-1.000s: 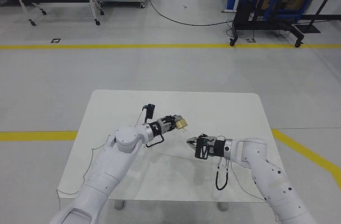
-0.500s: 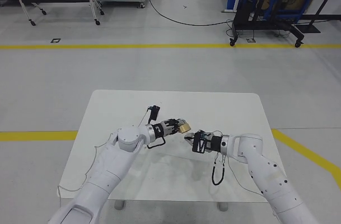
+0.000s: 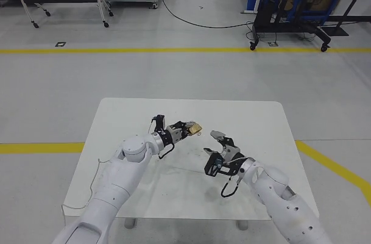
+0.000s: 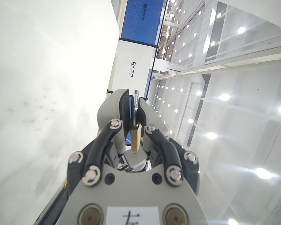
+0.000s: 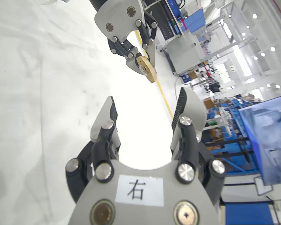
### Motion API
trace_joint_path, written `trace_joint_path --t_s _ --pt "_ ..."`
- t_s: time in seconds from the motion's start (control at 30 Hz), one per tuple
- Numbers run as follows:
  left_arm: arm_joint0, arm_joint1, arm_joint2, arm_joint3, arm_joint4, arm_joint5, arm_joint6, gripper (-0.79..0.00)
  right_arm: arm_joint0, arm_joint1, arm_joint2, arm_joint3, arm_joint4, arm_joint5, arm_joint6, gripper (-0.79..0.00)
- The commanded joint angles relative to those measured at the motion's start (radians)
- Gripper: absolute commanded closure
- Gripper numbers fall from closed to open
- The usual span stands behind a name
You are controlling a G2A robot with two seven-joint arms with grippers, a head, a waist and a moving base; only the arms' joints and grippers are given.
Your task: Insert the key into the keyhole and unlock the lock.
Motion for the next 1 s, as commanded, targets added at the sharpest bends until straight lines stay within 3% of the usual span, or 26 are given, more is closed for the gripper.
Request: trace_joint_path --t_s 0.0,0.33,0.77,0.97 --pt "0.001 -0.001 0.004 0.002 0.002 -0.001 0.007 0.0 0.002 -0.005 -0.033 -0.003 -0.056 0.056 0.036 -0.36" --pt "-0.001 -0.001 0.014 -0.002 0.04 -0.01 0.021 0.0 0.036 -0.031 -0.134 0.008 -0.149 0.158 0.157 -0.326" --pt "0.001 -0.002 0.024 -0.012 0.068 -0.013 0.031 0.0 0.066 -0.05 -0.17 0.032 -0.182 0.149 0.246 -0.277" --pt "0.002 -0.002 0.025 -0.013 0.074 -0.018 0.028 0.0 0.078 -0.057 -0.176 0.042 -0.151 0.123 0.253 -0.215"
